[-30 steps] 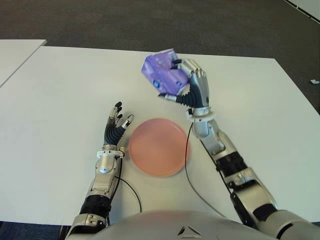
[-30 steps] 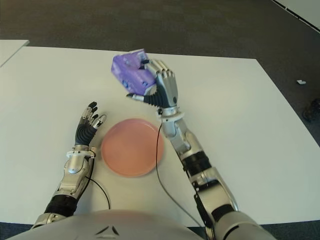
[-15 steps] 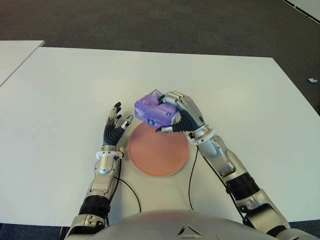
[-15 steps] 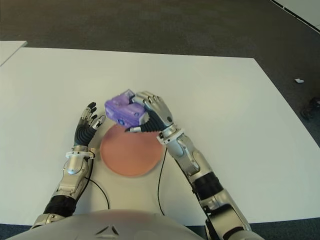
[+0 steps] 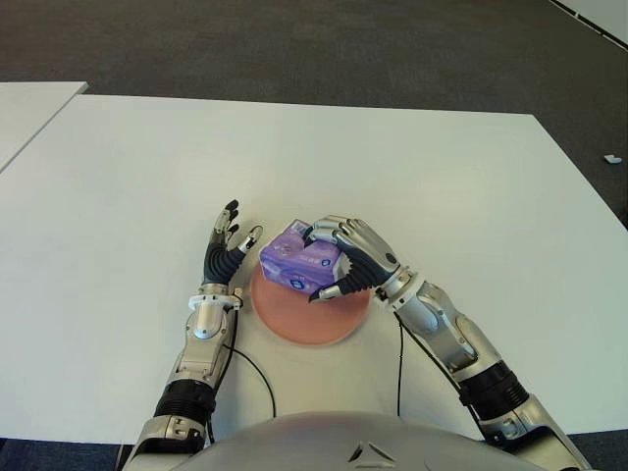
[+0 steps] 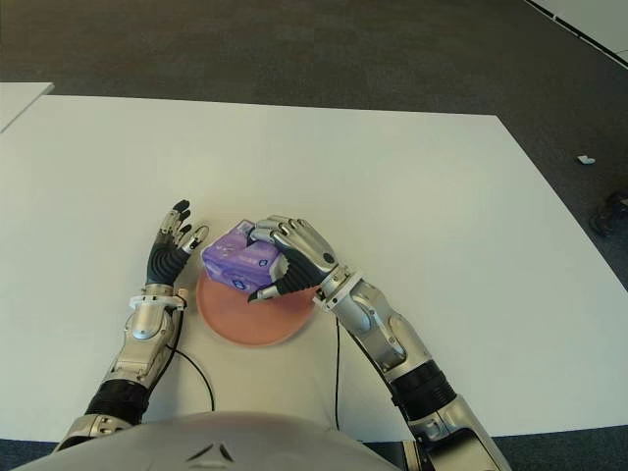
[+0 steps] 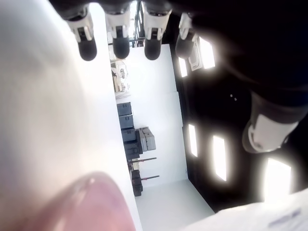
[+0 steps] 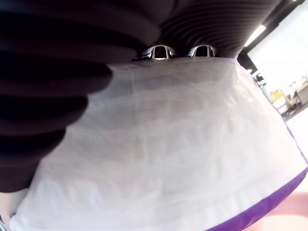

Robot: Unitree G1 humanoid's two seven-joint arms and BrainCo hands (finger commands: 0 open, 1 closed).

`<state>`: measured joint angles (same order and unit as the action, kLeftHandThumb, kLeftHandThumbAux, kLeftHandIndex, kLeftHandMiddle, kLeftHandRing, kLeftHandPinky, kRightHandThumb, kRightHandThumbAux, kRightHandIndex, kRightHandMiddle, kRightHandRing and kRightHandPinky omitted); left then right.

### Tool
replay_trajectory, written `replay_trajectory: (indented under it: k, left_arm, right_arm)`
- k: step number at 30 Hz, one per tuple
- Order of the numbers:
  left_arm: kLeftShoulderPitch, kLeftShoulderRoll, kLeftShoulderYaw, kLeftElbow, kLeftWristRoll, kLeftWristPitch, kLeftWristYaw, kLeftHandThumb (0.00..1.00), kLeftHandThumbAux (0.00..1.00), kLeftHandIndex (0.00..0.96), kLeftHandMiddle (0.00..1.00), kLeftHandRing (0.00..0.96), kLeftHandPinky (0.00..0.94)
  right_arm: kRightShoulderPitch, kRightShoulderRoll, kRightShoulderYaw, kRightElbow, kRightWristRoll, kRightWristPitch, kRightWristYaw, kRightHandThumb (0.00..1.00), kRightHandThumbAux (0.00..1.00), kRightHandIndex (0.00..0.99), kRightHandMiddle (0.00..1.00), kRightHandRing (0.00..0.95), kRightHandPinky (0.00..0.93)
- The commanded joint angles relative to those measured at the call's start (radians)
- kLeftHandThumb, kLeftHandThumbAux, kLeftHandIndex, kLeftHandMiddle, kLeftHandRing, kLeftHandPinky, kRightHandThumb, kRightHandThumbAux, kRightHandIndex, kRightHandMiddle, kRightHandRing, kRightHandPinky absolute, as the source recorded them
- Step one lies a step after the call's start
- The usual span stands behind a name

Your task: Put the tissue paper into the plate.

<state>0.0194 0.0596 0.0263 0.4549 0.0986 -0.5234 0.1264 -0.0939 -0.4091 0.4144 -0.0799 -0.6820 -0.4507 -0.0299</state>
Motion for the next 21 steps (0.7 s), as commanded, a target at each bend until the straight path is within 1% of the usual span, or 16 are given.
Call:
replay_trajectory:
  k: [1,9,17,21]
  left_arm:
    - [0.028,0.007,0.003,0.055,0.005,0.026,-0.004,0.0,0.541,0.009,0.0,0.0,0.0]
    - [0.02,0.014,0.006,0.068,-0.008,0.014,-0.015,0.0,0.544,0.006,0.0,0.0,0.0]
    - [0.012,0.017,0.006,0.084,0.006,0.002,0.002,0.0,0.542,0.007,0.0,0.0,0.0]
    - [0.009,0.018,0.006,0.09,0.01,0.0,0.005,0.0,0.539,0.007,0.0,0.0,0.0]
  right_arm:
    - [0.003,-0.002,-0.003,0.013,-0.018,-0.014,0.0,0.853,0.678,0.395,0.536,0.822,0.8]
    - [0.014,0.002,-0.003,0.015,-0.041,-0.007,-0.006,0.853,0.678,0.396,0.537,0.822,0.804]
    - [0.034,-0.006,0.004,0.004,-0.046,-0.006,0.012,0.854,0.678,0.397,0.539,0.829,0.819]
    - [0.037,-0.005,0.007,0.011,-0.059,-0.008,0.007,0.854,0.678,0.398,0.541,0.831,0.828]
